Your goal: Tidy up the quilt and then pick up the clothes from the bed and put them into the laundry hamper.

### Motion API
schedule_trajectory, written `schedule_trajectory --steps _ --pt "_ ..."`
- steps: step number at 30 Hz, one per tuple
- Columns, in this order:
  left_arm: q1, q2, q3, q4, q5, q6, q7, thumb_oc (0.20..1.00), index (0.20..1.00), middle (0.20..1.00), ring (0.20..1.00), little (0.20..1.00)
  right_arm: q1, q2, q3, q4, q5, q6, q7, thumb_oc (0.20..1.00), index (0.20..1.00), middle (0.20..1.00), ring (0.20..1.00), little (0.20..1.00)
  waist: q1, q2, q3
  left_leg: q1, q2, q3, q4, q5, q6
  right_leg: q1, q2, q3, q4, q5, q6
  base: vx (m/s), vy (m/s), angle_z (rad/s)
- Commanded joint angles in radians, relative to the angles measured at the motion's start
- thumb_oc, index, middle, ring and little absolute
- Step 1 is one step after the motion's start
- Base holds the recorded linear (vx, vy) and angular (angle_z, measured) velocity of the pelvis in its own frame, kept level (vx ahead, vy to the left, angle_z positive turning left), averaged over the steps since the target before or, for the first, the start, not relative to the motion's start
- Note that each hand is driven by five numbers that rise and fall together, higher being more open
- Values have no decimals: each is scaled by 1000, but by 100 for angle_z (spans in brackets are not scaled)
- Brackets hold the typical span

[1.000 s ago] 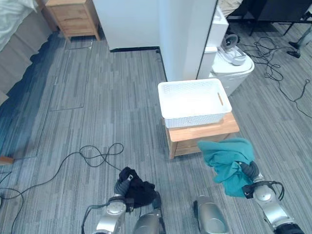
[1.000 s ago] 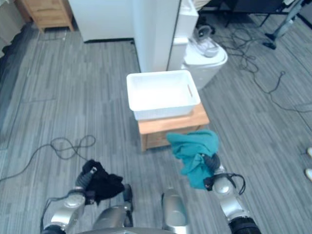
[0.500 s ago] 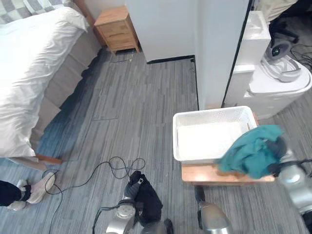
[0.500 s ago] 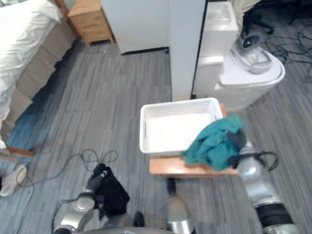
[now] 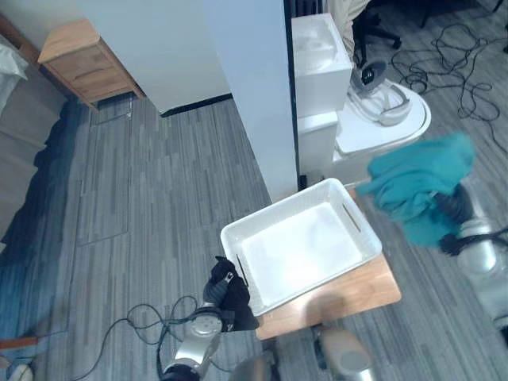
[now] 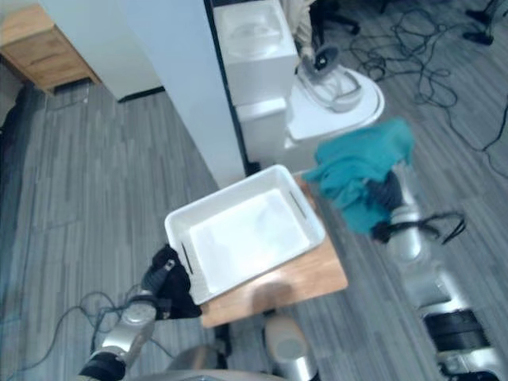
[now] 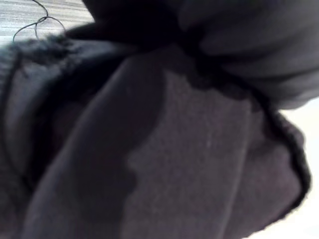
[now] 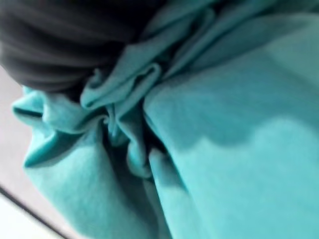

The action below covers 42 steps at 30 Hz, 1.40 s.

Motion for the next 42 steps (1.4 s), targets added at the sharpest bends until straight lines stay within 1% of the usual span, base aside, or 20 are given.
schedule_trajectory --steps 1,2,4,6,9,19,22,23,27,28,29,30,31,32,33,34,35,36,39,42 --pt "42 43 -2 -39 6 -28 12 200 200 200 200 200 -59 48 -8 -4 -49 -50 3 200 200 200 200 200 57 -54 -49 65 -7 14 1 -69 11 9 -98 74 -61 -3 190 -6 45 40" --pt "44 42 1 -29 13 -26 17 200 200 200 200 200 -55 73 19 -7 -50 -55 17 200 200 200 200 200 61 -55 -48 64 -7 15 1 -70 11 8 -102 72 -61 -1 194 -8 26 30" --pt "46 42 3 -32 14 -26 17 200 200 200 200 200 -55 84 32 -11 -50 -57 25 200 200 200 200 200 62 -57 -49 64 -7 15 1 -71 11 7 -105 73 -61 0 196 -3 29 20" --pt "52 39 3 -38 15 -24 17 200 200 200 200 200 -65 118 76 -38 -46 -70 47 200 200 200 200 200 66 -58 -48 65 -9 15 1 -73 13 6 -111 74 -61 4 200 -1 40 8" --pt "54 38 2 -42 12 -23 21 200 200 200 200 200 -82 135 112 -62 -47 -79 59 200 200 200 200 200 71 -60 -49 66 -12 13 1 -74 16 7 -116 75 -61 6 203 -7 41 7" --pt "51 26 -24 -25 -7 -24 32 200 200 200 200 200 -261 204 247 -120 -13 -106 74 200 200 200 200 200 96 -63 -53 76 -23 7 1 -80 26 13 -135 79 -58 14 210 -8 18 1" --pt "51 24 -24 -11 -14 -23 35 200 200 200 200 200 -287 222 278 -87 -18 -101 76 200 200 200 200 200 104 -63 -53 75 -25 3 1 -80 27 12 -139 75 -57 13 209 -6 -1 2" --pt "53 23 -24 -15 -20 -26 38 200 200 200 200 200 -294 237 296 -31 -34 -90 68 200 200 200 200 200 115 -59 -49 71 -29 -2 1 -78 27 11 -144 71 -56 14 210 -18 -7 5" --pt "56 33 -3 -69 -26 -42 65 200 200 200 200 200 -292 244 296 121 -86 -57 25 200 200 200 200 200 127 -50 -47 66 -36 -7 1 -75 27 11 -152 61 -60 18 212 -17 -12 5" --pt "55 39 3 -94 -26 -48 75 200 200 200 200 200 -292 240 289 147 -102 -51 9 1000 1000 1000 1000 1000 128 -48 -47 65 -37 -9 1 -75 27 11 -153 59 -61 17 212 -13 -13 7" --pt "54 47 7 -127 -29 -61 85 200 200 200 200 200 -299 229 281 180 -130 -41 -10 1000 1000 1000 1000 1000 131 -47 -48 64 -38 -11 1 -74 27 12 -155 57 -62 18 213 -8 -3 8" --pt "55 47 7 -129 -29 -60 85 200 200 200 200 200 -300 230 282 182 -131 -42 -12 1000 1000 1000 1000 1000 131 -47 -48 64 -38 -11 1 -74 27 13 -155 57 -62 18 213 -13 -5 7" --pt "55 56 14 -155 -16 -66 95 200 200 200 200 200 -301 217 275 200 -165 -35 -31 1000 1000 1000 1000 1000 132 -46 -48 64 -38 -12 1 -73 26 13 -155 55 -62 18 214 -24 4 10" --pt "48 75 24 -200 11 -86 107 200 200 200 200 200 -302 201 259 241 -223 -27 -69 1000 1000 1000 1000 1000 133 -41 -50 64 -39 -14 1 -74 26 16 -157 51 -64 17 216 -30 15 13" --pt "43 87 27 -233 29 -99 116 200 200 200 200 200 -301 197 248 262 -245 -24 -96 1000 1000 1000 1000 1000 131 -39 -51 65 -38 -14 1 -75 26 18 -158 49 -64 17 217 -20 17 13" --pt "45 87 27 -235 30 -98 117 200 200 200 200 200 -301 199 248 264 -246 -24 -99 1000 1000 1000 1000 1000 132 -39 -50 66 -38 -14 1 -75 26 19 -158 49 -64 16 217 -13 21 10" --pt "40 104 32 -277 51 -110 121 200 200 200 200 200 -292 186 237 272 -282 -23 -117 1000 1000 1000 1000 1000 129 -37 -51 67 -37 -14 1 -75 26 21 -159 47 -64 16 219 -14 24 4" --pt "21 137 36 -349 77 -136 123 200 200 200 200 200 -274 166 218 290 -323 -20 -136 1000 1000 1000 1000 1000 123 -35 -56 71 -36 -13 1 -77 25 24 -158 48 -63 16 220 0 0 0" --pt "-21 175 34 -417 110 -166 134 200 200 200 200 200 -228 149 197 307 -347 -20 -155 1000 1000 1000 1000 1000 108 -40 -63 77 -34 -9 1 -80 23 28 -157 51 -62 15 222 0 0 0" --pt "-48 191 30 -451 127 -175 134 200 200 200 200 200 -176 132 176 300 -373 -20 -157 1000 1000 1000 1000 1000 94 -42 -68 85 -31 -2 1 -84 21 31 -155 55 -61 15 223 7 7 -2"
